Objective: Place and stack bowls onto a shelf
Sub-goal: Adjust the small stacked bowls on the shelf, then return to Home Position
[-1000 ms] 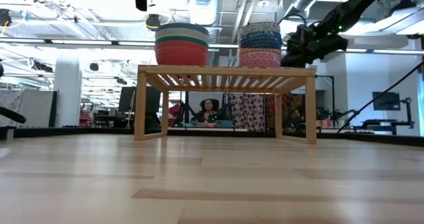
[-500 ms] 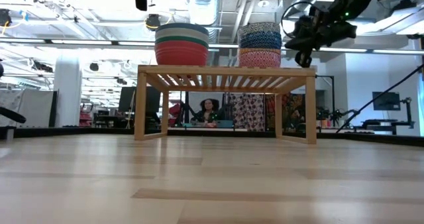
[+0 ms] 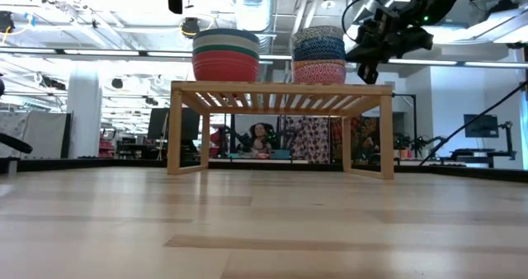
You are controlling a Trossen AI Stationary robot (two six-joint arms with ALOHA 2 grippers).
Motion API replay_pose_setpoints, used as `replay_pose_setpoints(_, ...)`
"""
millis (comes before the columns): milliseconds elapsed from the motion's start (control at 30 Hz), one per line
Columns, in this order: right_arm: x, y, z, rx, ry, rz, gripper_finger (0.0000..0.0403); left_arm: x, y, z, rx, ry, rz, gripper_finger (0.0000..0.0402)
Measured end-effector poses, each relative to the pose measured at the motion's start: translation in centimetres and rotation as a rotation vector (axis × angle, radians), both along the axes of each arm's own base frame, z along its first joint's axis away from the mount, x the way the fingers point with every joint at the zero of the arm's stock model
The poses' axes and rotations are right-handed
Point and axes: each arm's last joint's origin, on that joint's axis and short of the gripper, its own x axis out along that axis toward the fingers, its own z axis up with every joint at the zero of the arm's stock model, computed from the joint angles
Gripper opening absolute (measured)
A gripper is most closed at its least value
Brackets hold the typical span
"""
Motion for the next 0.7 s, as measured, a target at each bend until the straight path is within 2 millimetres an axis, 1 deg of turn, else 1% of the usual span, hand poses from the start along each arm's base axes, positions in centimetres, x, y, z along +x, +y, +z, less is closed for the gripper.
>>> replay_pose_setpoints(167, 0.4, -0.2, -0.5, -0.011, 0.057, -0.037, 0.0020, 0.0, 0.0, 0.0, -0.001, 0.000, 0.003, 0.0000)
replay_pose_setpoints(400, -0.1, -0.7, -0.8, -0.013, 0.103, -0.101, 0.0020, 0.0, 0.0, 0.0, -0.004, -0.001, 0.003, 0.0000)
replay_pose_setpoints(600, -1.4, -0.6, 0.5, -0.053, 0.078, -0.145, 0.0020, 0.0, 0.1, 0.0, 0.008, 0.003, 0.015, 0.0000)
replay_pose_setpoints(700, -1.9, -0.2, 1.7, -0.084, 0.051, -0.173, 0.0020, -0.1, 0.2, 0.0, 0.023, 0.008, 0.027, 0.0000)
